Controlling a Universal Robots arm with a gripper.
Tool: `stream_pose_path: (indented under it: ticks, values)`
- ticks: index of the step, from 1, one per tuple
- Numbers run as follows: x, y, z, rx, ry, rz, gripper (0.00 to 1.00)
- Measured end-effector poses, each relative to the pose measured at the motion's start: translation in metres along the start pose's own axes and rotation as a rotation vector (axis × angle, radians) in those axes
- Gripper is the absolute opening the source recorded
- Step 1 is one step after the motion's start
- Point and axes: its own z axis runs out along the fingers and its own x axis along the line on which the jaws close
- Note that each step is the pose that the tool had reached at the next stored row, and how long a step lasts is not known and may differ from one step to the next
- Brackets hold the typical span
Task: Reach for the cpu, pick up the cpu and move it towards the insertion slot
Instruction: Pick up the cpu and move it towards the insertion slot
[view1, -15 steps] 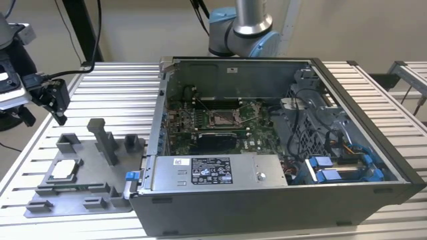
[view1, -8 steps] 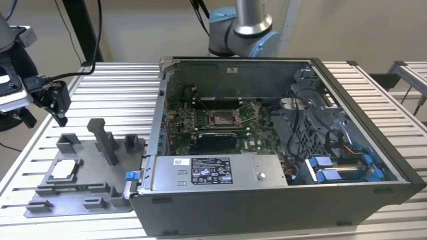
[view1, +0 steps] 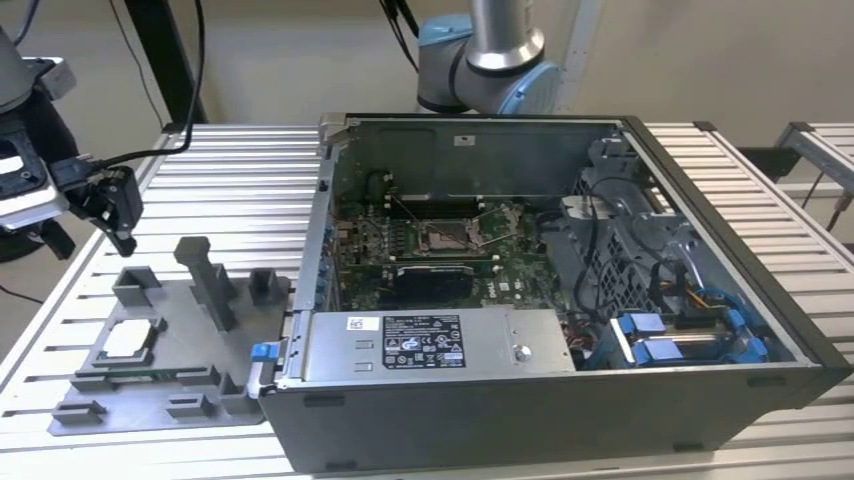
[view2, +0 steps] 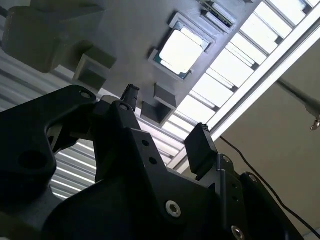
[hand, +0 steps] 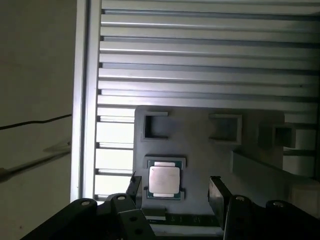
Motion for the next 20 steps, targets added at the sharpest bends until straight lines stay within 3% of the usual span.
stream_pose_path:
  ticks: [20]
  values:
    - [0.0051,-0.0005,0.0094,0.0001,0.0001,0.000,1.00]
